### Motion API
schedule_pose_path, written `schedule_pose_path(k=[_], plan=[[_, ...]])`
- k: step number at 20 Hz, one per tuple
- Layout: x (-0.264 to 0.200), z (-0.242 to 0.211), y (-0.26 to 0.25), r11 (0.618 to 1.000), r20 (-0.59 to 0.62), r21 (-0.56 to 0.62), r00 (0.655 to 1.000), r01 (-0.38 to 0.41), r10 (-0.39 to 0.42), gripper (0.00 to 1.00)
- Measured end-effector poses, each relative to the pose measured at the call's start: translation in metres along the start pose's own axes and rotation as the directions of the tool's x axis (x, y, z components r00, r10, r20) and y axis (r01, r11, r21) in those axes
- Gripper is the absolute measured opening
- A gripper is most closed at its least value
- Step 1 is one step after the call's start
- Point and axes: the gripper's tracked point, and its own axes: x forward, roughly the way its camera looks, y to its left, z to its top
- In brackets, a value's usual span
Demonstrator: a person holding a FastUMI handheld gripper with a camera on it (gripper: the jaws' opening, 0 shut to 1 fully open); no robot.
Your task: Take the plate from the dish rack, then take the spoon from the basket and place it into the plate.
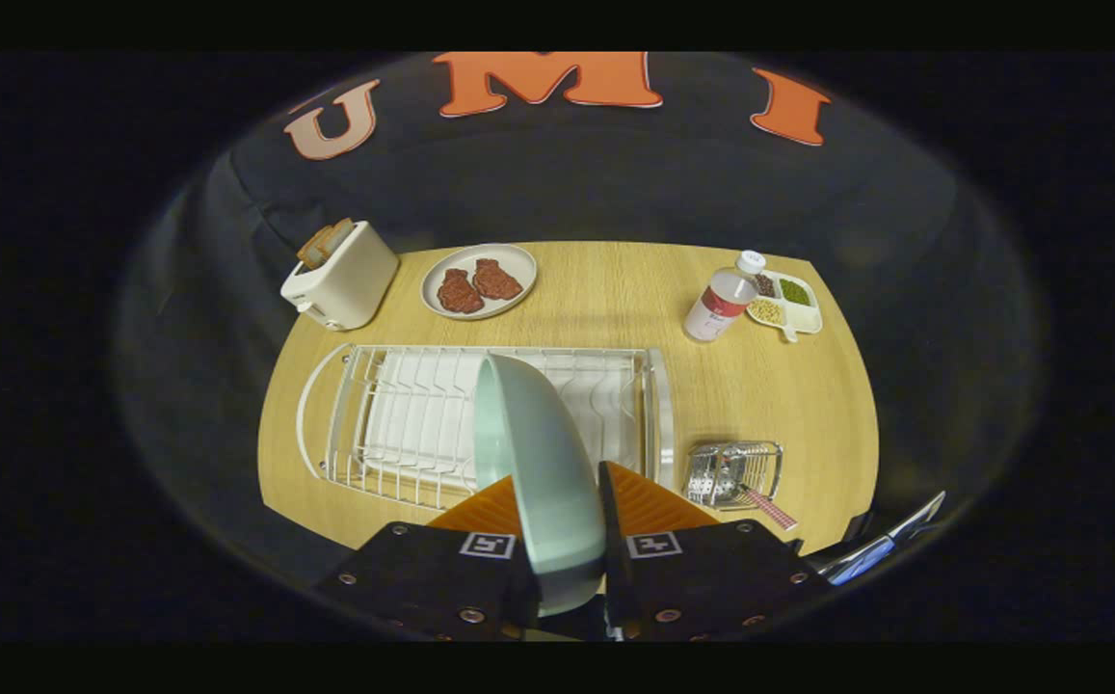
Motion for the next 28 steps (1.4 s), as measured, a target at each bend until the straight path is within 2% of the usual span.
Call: schedule_pose_path(k=[6,11,17,28], plan=[[-0.013,-0.059,-0.014,0.996,-0.016,0.033,0.997,-0.079,0.08,0.28],[-0.013,-0.105,-0.026,0.981,-0.023,0.107,0.986,-0.164,0.167,0.28],[0.0,-0.148,-0.025,0.929,0.004,0.205,0.95,-0.308,0.313,0.27],[0.066,-0.206,-0.03,0.853,0.037,0.337,0.911,-0.398,0.41,0.28]])
